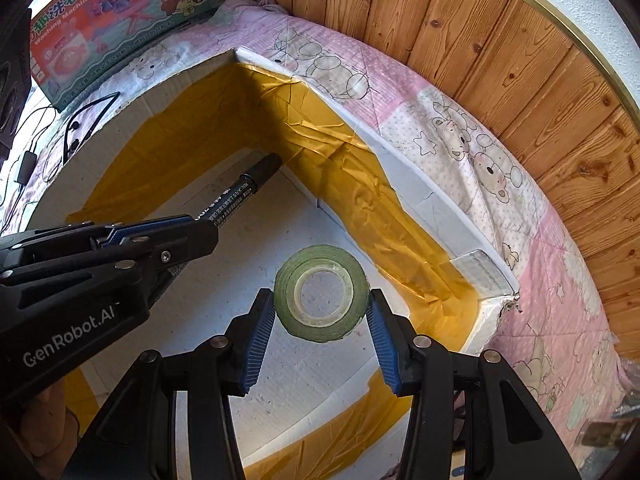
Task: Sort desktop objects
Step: 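Carry the marker and tape roll with both grippers into the cardboard box, then open both grippers to drop the marker and tape roll in the box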
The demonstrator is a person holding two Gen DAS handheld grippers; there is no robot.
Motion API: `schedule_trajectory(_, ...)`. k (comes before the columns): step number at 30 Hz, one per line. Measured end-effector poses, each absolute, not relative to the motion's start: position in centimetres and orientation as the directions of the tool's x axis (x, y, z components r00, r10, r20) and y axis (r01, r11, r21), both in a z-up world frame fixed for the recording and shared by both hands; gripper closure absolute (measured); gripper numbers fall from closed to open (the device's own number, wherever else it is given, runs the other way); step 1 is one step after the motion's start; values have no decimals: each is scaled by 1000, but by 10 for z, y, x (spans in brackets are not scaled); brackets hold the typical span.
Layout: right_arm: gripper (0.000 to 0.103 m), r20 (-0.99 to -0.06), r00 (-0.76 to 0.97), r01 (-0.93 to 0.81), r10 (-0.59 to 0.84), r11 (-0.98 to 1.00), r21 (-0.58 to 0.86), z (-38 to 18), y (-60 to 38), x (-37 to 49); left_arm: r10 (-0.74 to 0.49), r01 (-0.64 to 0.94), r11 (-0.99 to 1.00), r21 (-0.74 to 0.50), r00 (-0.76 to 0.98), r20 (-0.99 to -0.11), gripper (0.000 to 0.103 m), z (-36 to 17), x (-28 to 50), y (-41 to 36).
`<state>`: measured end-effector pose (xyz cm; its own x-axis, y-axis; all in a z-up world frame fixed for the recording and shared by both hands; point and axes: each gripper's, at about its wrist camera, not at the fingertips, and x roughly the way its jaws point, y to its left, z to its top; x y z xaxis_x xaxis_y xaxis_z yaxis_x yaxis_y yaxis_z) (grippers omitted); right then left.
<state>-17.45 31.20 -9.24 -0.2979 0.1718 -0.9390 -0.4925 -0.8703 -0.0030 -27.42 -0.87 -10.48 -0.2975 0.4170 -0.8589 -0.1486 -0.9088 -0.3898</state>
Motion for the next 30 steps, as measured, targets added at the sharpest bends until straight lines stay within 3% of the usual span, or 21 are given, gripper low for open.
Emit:
schedule_trajectory(9,54,-944,-265,-477,197,-878,-49,-95,316,-179,393,-150,-919,-364,-305,-867,89,-107,-277,-6)
schedule_trajectory(10,54,-943,-265,-476,199,-878,-52,-96,316,-180,388,-148,-921,-359,-303,-870,87,-107,-278,-6)
schedule_trajectory(12,54,-942,-265,-477,206,-877,-58,-96,316,-180,383,-146,-923,-355,-300,-873,73,-108,-278,-6)
schedule_trajectory(14,54,-942,-264,-480,209,-875,-60,-97,318,-180,380,-133,-925,-356,-292,-878,68,-108,-279,-6)
schedule_trajectory(20,52,-941,-262,-489,213,-870,-61,-96,318,-180,391,-144,-920,-365,-281,-876,66,-107,-276,-7)
schedule_trajectory(23,43,-938,-266,-494,224,-867,-67,-92,317,-180,401,-152,-915,-373,-277,-873,66,-103,-274,-8)
schedule_trajectory(30,43,-934,-273,-514,231,-855,-62,-82,312,-176,417,-165,-908,-384,-282,-864,66,-91,-269,-8)
